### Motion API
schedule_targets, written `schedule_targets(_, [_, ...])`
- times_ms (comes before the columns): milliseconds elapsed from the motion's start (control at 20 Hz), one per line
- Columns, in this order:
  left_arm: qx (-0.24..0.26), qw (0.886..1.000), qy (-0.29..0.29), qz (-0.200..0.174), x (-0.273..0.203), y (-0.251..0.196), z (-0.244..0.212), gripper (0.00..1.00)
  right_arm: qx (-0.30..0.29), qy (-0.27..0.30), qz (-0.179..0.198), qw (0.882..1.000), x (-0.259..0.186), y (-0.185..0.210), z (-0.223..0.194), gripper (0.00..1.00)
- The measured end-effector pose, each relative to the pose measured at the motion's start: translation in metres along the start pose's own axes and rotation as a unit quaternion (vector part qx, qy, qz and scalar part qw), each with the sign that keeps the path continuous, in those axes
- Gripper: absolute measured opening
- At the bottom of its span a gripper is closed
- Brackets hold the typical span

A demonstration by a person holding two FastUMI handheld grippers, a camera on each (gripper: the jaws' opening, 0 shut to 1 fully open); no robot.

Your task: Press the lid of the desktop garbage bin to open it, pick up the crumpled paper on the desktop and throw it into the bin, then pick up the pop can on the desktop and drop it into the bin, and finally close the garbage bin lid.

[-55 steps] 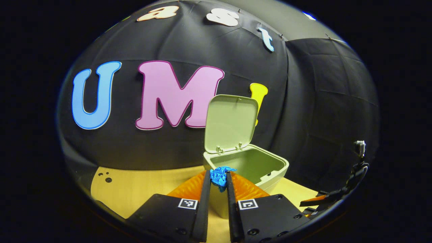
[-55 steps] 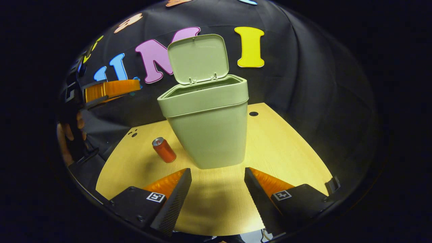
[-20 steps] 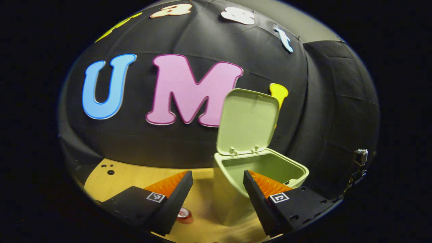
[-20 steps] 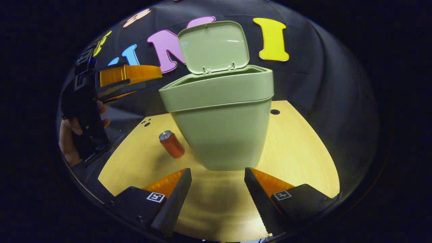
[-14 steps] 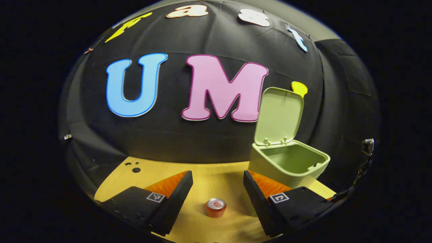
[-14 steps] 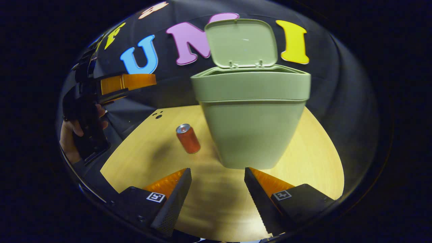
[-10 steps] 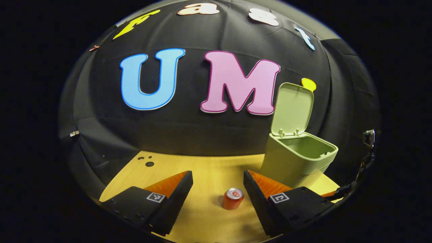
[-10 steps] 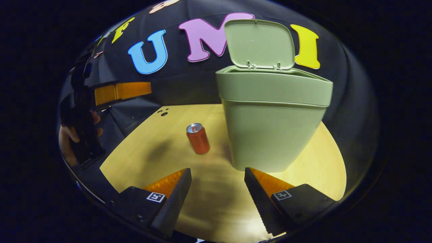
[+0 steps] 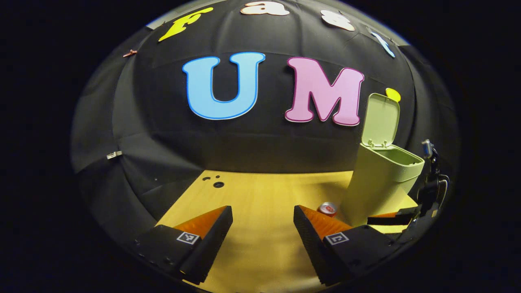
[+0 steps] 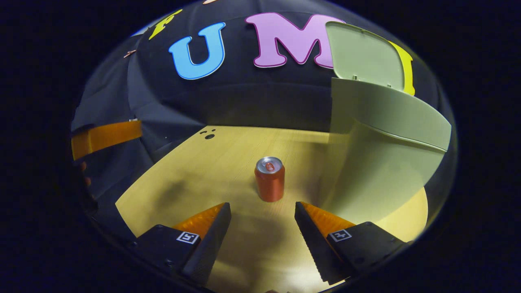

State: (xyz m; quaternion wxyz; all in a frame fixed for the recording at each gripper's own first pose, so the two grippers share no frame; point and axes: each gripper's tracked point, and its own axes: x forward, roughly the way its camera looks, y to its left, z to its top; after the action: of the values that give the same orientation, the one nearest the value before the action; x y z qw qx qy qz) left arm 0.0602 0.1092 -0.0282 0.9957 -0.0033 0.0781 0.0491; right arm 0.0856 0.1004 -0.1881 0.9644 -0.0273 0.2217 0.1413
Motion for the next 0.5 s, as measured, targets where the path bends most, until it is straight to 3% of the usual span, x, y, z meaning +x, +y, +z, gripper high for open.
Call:
schedule_targets(300, [-0.026,0.998,0.034,0.044,-0.012,0.043,-0.033,0.96,0.027,0.018,-0.032,0.999,0.058,-0.011,-0.003,0.99])
schedule_targets(500, [-0.035,0.996,0.050,0.059,-0.016,0.057,-0.050,0.96,0.015,0.023,-0.036,0.999,0.085,-0.009,-0.002,0.99])
